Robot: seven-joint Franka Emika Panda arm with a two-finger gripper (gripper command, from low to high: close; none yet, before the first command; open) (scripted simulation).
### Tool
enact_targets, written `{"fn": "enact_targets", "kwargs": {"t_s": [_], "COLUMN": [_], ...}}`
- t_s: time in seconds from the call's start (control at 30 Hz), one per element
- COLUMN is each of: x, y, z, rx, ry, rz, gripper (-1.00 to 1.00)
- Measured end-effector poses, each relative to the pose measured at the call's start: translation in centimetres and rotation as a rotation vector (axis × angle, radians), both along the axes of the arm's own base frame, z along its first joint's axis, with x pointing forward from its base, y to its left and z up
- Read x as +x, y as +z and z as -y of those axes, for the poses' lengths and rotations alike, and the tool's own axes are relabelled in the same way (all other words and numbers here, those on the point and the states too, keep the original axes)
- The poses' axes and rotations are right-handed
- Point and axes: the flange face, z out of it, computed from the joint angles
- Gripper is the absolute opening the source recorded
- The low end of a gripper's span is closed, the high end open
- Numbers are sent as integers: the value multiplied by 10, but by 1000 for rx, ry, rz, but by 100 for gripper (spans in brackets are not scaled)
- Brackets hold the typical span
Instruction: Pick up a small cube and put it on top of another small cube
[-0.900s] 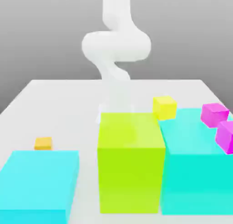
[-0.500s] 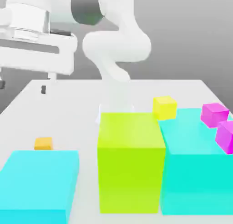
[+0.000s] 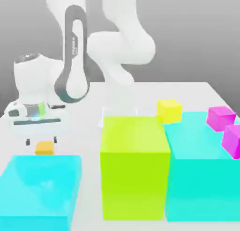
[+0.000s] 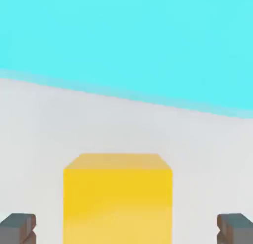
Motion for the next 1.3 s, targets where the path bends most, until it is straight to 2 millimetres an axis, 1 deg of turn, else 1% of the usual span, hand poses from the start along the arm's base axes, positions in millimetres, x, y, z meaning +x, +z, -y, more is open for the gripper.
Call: {"fn": "enact_targets", "kwargs": {"t_s": [0.07, 0.1, 0.3, 0.33, 0.5, 0.63, 0.67, 0.7, 0.73, 0.83, 0.87, 0.9, 0.97, 1.03, 1.1, 1.13, 1.2, 1.23, 1.3], "x": [-1, -1, -1, -1, 0, -3, 0, 11, 28, 89, 111, 134, 179, 218, 250, 261, 276, 280, 281], "y": [-15, -19, -22, -19, 14, 41, 48, 56, 64, 92, 103, 113, 136, 160, 185, 198, 220, 230, 250], "z": [-2, -3, -4, -3, 0, -1, 5, 9, 8, -4, -14, -28, -66, -113, -169, -197, -254, -283, -338], "rx": [4, 6, 10, 9, 3, 9, 1, -8, -15, -35, -39, -43, -46, -46, -44, -43, -36, -32, -23], "ry": [-2, -3, -3, -3, -1, -13, -16, -10, 3, 42, 58, 77, 116, 156, 196, 214, 253, 272, 309], "rz": [1, 2, 2, 2, 0, 3, 5, 7, 7, 9, 10, 11, 15, 20, 25, 28, 31, 31, 30], "gripper": [0, -100, -100, -100, -100, -100, -100, -100, -100, -100, -100, -100, -100, -100, -100, -100, -100, -100, -100]}}
